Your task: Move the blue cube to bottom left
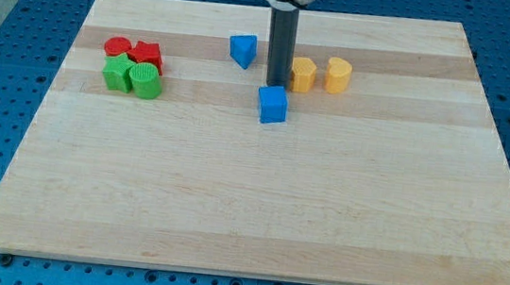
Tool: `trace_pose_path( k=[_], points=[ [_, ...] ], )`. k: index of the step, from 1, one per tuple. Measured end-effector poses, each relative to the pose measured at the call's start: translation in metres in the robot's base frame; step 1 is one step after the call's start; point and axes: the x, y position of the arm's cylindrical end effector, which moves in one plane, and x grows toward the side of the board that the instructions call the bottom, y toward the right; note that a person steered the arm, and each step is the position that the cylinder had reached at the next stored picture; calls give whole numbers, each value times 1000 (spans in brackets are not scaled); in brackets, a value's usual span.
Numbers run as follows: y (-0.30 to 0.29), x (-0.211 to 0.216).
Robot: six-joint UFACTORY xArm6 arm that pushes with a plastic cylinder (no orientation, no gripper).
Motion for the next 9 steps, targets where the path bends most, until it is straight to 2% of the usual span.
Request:
trace_pose_path(
  k=[1, 2, 3, 4, 5, 6, 7, 8, 9],
  points=[
    [-2, 46],
    [-31, 85],
    [-21, 86],
    [14, 90],
    [-13, 113],
    [-87, 134],
    [-118, 142],
    [-70, 142],
    [-61, 157]
  ],
)
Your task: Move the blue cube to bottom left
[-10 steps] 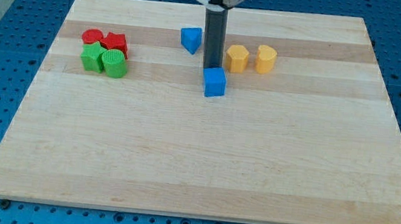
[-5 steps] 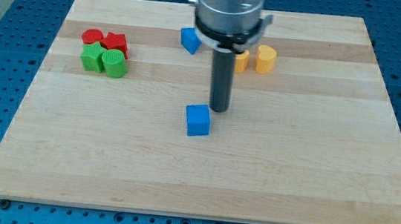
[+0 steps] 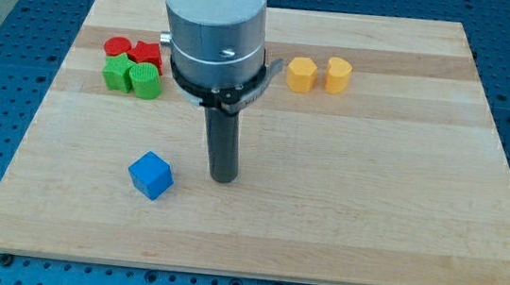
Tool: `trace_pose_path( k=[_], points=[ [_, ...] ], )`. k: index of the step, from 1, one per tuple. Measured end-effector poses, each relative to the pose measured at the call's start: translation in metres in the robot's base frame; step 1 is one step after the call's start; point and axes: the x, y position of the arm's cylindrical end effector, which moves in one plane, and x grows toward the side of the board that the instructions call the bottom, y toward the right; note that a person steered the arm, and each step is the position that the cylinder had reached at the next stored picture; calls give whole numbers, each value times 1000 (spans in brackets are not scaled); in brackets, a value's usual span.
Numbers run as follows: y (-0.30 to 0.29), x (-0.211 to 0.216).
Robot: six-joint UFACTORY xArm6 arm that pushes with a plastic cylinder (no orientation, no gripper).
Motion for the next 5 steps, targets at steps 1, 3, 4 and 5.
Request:
trace_pose_path(
  k=[1, 3, 4, 5],
  points=[
    [-49, 19],
    [-89, 41],
    [-34, 32],
    [-35, 5]
  ],
)
